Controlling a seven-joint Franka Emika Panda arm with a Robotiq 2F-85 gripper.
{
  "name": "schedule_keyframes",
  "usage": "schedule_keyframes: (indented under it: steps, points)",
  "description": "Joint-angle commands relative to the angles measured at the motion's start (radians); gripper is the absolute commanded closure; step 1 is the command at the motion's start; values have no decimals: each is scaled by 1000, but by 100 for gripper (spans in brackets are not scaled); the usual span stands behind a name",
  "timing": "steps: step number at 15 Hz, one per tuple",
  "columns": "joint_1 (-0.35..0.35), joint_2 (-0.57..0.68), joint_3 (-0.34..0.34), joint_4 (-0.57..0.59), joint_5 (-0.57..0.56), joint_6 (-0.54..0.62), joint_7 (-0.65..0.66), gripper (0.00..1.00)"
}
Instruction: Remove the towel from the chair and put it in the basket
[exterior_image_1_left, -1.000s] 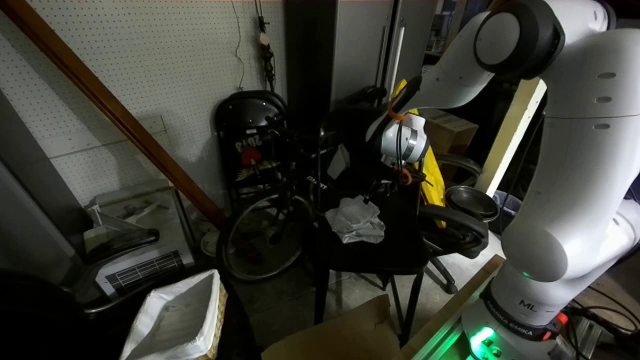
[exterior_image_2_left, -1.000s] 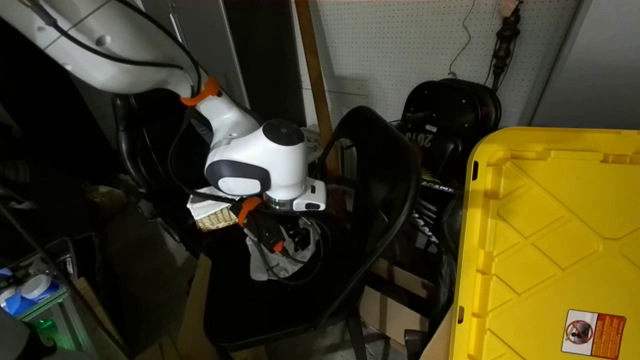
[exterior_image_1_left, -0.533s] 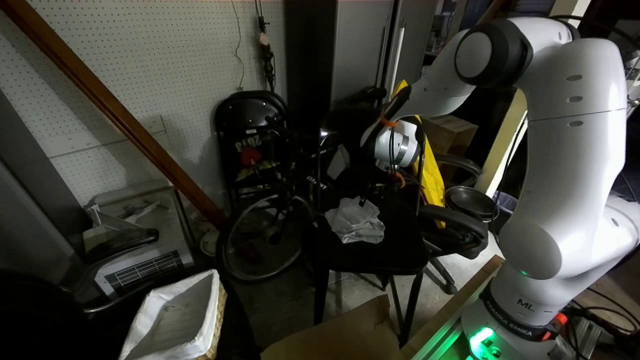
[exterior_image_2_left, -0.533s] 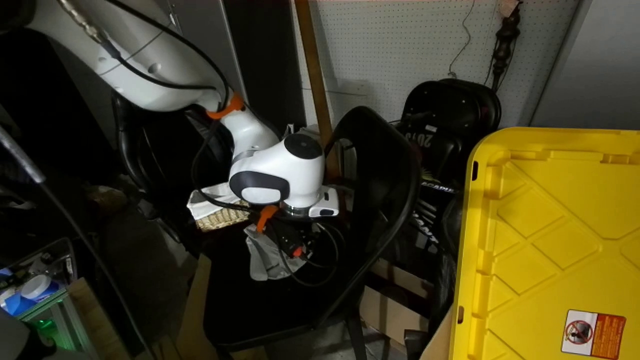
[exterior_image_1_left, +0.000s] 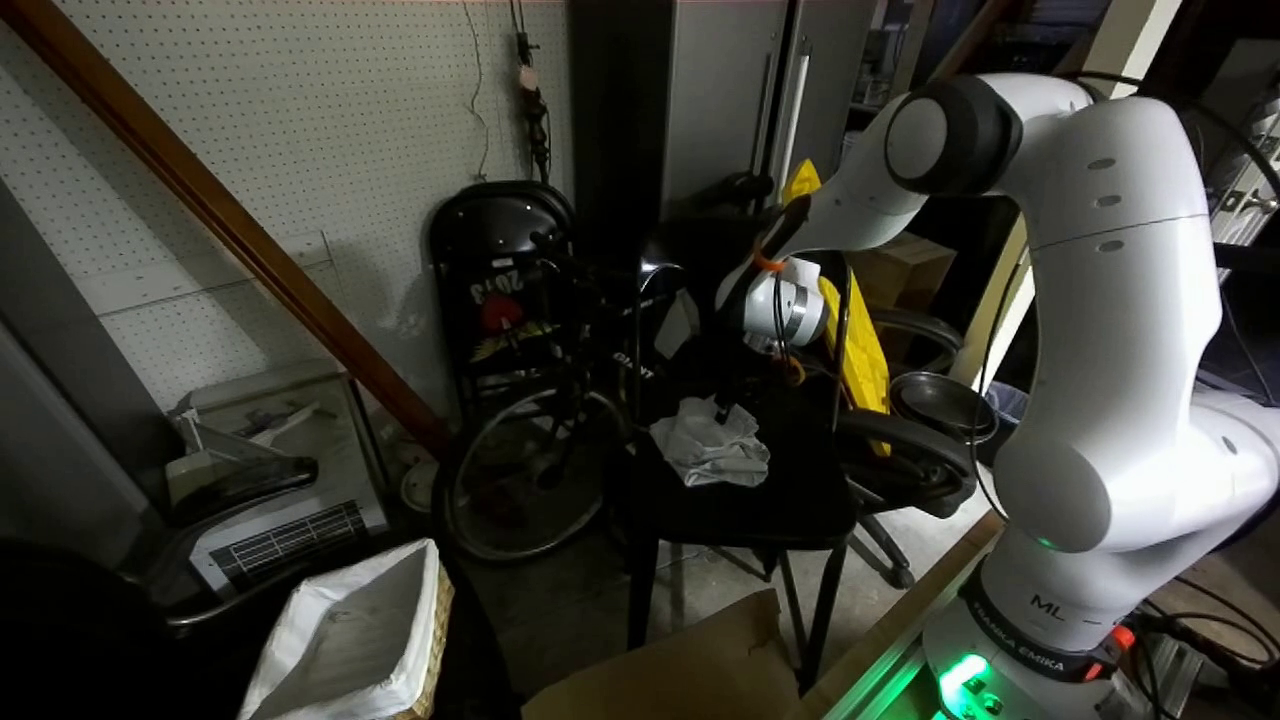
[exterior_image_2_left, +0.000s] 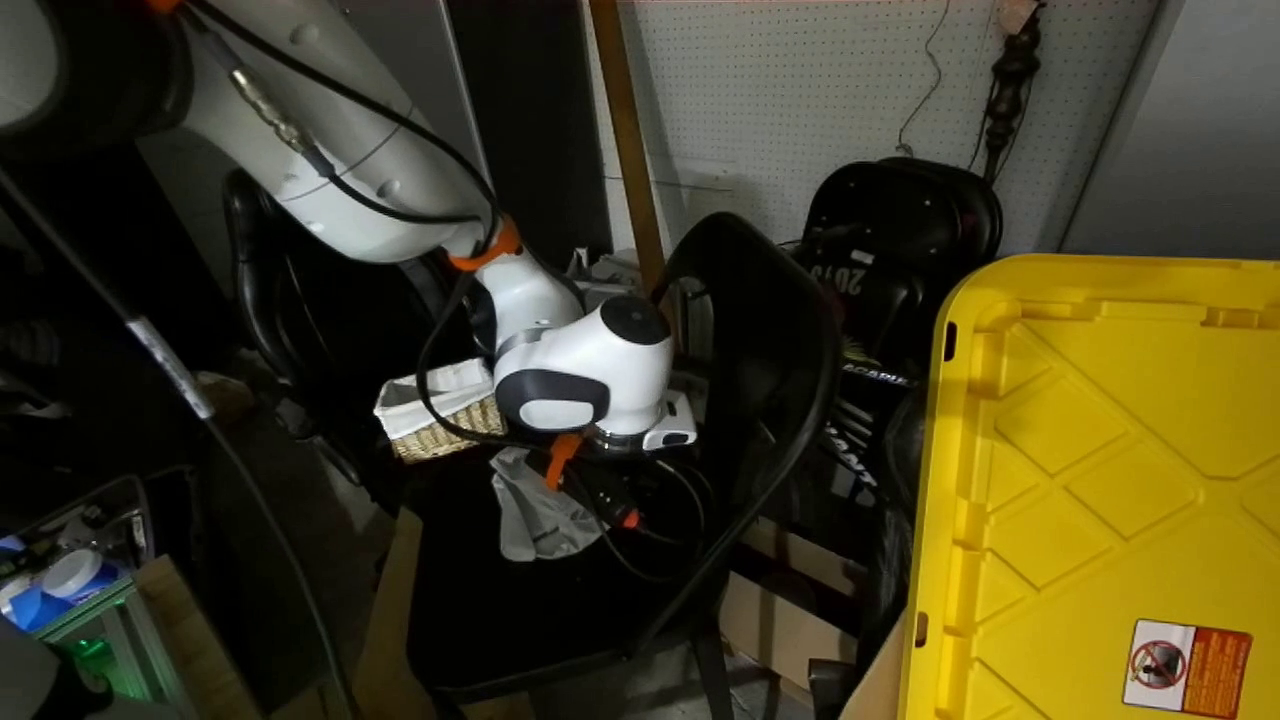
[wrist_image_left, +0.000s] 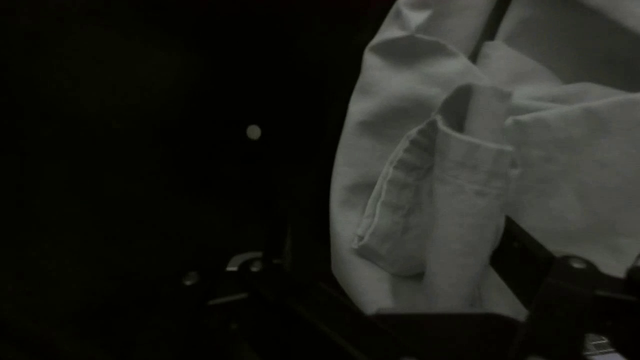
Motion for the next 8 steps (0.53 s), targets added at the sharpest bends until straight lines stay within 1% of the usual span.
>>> schedule_keyframes:
  steps: [1,5,8]
  points:
    - [-69,65,62,62,-28,-4,-68,0]
    - [-126,107,117,99,-8,-9,-146,0]
    - [-168,127,154,119,8,-50,-192,0]
